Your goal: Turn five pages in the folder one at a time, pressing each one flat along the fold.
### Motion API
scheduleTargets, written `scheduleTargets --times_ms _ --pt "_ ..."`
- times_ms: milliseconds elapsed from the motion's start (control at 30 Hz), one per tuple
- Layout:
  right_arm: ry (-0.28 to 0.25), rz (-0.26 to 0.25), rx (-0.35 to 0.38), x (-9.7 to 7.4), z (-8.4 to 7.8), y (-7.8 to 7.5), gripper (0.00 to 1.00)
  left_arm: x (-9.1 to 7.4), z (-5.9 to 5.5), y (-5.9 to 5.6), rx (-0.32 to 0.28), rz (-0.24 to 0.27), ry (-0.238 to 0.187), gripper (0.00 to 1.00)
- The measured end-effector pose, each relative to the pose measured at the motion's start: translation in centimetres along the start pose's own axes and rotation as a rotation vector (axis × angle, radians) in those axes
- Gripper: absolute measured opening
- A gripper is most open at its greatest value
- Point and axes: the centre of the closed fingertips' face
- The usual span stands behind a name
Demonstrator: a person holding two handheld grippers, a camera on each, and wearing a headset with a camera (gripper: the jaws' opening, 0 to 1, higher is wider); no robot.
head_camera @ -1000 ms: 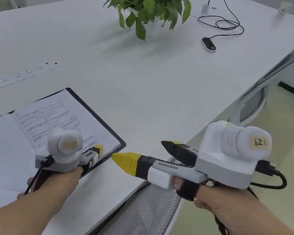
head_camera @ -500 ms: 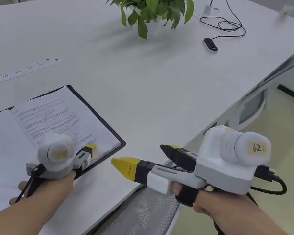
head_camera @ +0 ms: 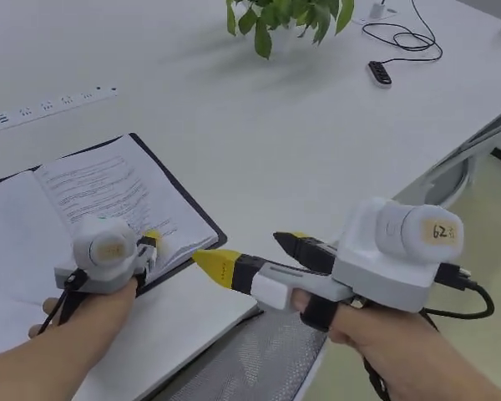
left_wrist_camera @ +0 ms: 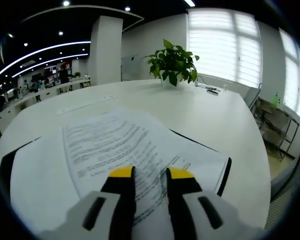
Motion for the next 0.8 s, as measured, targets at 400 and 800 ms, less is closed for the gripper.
scheduleTargets --times_ms 400,800 --pt "0.042 0.046 0.016 4.1 1.8 -0.5 0.72 -0.3 0.0 0.1 -0.038 0.003 0.005 0.13" --pt "0.177 0.086 -0.002 11.1 -0.1 -3.4 0.6 -0.2 0.0 0.3 -0.039 -0.003 0.006 0.12"
Point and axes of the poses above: the centre of the closed fingertips' face, and the gripper's own axes: x roughly forward along the fingers, y roughly to its left, z roughly out of its top, and after that the axes turned 7 degrees about y, right-handed
